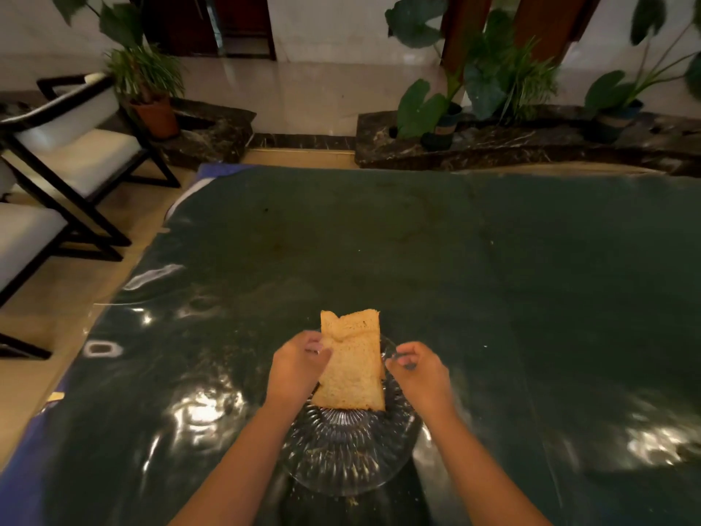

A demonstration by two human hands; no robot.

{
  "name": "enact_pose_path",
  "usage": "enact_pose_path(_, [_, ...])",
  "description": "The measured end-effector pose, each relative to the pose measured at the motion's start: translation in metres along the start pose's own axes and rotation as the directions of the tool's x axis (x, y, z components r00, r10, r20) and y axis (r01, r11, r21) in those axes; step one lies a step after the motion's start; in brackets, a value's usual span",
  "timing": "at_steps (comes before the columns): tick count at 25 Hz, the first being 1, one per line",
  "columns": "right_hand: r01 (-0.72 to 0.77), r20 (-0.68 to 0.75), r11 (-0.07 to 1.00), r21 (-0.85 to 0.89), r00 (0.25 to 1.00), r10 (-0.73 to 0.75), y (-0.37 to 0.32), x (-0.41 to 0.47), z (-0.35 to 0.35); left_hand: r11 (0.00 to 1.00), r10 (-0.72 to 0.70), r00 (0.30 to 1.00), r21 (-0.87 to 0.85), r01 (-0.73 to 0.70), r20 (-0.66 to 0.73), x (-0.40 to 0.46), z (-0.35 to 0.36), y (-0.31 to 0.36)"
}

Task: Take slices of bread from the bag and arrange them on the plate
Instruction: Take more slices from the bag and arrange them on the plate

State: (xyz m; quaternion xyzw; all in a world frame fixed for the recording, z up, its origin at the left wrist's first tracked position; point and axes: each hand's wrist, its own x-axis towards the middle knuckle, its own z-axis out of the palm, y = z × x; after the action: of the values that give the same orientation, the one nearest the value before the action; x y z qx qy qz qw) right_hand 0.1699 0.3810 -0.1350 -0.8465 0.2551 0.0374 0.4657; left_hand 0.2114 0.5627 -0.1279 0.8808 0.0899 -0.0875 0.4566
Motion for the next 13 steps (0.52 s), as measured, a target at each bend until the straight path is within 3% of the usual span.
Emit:
enact_pose_path(5, [0.104, -0.056, 0.994, 0.014, 0.993, -0.103, -0.022, -0.029, -0.071, 0.963, 0.223, 0.963, 0.116, -0.241, 0.153, -0.042, -0.001, 0.077])
enact_pose_path(13, [0.307, -0.202, 0.949, -0.078, 0.927, -0.316, 0.005, -0.115, -0.242, 0.844, 0.486, 0.853, 0.151, -0.514, 0.189, -0.181, 0.061, 0.202])
